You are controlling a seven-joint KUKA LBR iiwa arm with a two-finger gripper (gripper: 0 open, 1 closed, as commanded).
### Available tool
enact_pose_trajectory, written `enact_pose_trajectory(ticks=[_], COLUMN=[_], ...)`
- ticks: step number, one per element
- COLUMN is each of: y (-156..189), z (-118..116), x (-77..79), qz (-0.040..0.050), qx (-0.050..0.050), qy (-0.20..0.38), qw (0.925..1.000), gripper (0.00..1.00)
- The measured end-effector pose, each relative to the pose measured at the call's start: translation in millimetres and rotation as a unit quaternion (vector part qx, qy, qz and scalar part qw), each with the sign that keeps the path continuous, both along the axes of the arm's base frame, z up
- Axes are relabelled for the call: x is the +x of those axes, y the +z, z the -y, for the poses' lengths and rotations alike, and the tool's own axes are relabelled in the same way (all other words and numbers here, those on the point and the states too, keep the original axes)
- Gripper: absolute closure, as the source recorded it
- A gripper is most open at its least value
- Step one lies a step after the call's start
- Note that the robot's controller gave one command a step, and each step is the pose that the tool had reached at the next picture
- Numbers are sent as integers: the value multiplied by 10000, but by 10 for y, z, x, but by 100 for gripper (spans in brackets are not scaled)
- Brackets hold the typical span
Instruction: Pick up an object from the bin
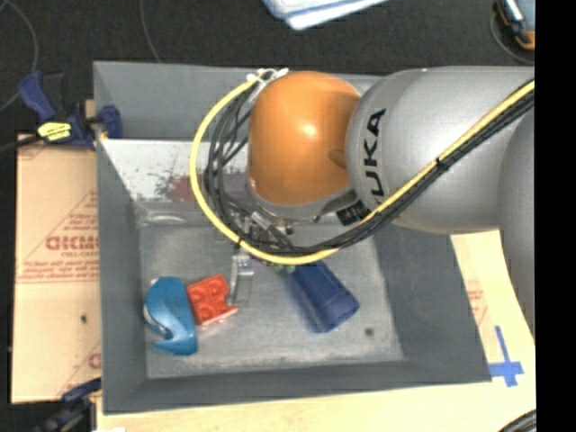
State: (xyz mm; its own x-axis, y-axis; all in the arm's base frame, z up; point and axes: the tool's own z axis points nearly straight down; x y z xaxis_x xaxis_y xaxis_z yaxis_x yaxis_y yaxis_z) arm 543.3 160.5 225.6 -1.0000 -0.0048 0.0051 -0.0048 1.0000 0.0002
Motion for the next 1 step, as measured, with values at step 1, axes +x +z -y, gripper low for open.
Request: enact_pose_trajectory(ticks=[1], y=[44], z=[12], x=[7], qz=[32], qx=[5], qy=[-20], qw=[10000], gripper=[0])
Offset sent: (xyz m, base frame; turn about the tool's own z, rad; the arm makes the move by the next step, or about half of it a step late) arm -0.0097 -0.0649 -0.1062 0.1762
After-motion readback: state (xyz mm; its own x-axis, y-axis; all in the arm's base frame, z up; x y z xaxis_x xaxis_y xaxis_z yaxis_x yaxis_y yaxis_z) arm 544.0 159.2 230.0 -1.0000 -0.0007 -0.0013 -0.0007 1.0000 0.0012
